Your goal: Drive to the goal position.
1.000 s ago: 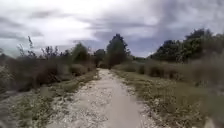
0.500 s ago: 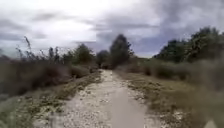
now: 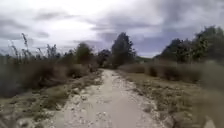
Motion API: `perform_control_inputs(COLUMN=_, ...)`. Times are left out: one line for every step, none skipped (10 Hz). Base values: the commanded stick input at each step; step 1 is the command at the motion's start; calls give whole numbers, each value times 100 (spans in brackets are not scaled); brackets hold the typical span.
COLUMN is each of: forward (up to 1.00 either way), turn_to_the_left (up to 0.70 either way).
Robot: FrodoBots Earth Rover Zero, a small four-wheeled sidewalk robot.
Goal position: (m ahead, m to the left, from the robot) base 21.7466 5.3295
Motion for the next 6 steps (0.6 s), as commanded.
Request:
perform_control_inputs(forward=85, turn_to_the_left=0)
perform_control_inputs(forward=85, turn_to_the_left=0)
perform_control_inputs(forward=85, turn_to_the_left=0)
perform_control_inputs(forward=85, turn_to_the_left=0)
perform_control_inputs(forward=85, turn_to_the_left=0)
perform_control_inputs(forward=85, turn_to_the_left=0)
